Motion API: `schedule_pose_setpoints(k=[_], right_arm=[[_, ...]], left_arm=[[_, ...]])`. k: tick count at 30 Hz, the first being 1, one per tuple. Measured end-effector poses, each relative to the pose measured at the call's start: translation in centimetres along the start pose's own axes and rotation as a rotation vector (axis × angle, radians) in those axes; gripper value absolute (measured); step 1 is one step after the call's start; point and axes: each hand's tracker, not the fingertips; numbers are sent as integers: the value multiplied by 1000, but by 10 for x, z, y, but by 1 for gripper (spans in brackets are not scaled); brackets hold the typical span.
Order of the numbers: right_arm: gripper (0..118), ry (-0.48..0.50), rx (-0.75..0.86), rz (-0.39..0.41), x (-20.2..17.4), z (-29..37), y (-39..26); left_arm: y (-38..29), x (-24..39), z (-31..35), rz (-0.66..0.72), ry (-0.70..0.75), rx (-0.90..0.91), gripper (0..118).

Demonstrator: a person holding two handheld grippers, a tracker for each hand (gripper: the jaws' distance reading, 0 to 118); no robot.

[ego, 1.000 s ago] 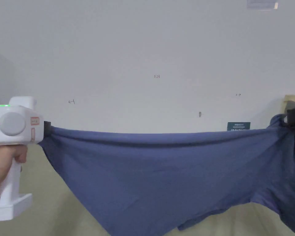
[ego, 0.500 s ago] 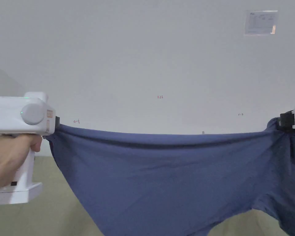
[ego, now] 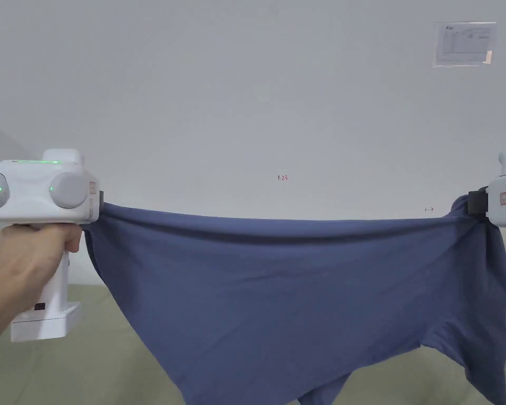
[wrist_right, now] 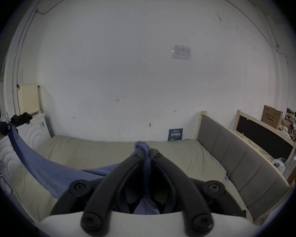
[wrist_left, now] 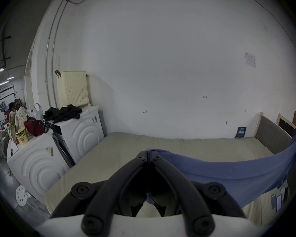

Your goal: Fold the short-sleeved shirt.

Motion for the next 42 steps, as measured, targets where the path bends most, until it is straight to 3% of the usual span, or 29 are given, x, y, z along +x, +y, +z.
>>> schedule_pose_setpoints(k=[8,11,15,24,28,30,31,35,40,42], right_arm=[[7,-51,19,14,-6,-74,2],[7,-84,-27,86,-11,-108,-3],[7,-72,-40,56,-15,-143,-20],[7,-41,-221,68,-6,-190,-131],[7,-7,-276,44,-3,-153,-198],[7,15,-310,21,1,-132,-229],[7,8,-355,55,1,-120,-243],[7,40,-401,-28,19,-58,-299],[7,40,-459,-8,26,11,-357],[7,45,-481,-37,30,33,-374]], left_arm=[[-3,24,-83,-4,47,-1,0],[-16,32,-119,-4,41,-53,0],[-42,46,-152,15,46,-81,0],[-150,41,-180,-5,24,-215,0],[-220,28,-159,-45,-16,-310,0],[-252,18,-144,-1,-34,-364,0],[-270,18,-120,-14,-43,-399,0],[-330,3,-73,-37,-49,-471,0],[-375,-14,-9,-19,-71,-513,0],[-389,-20,9,-21,-66,-528,0]])
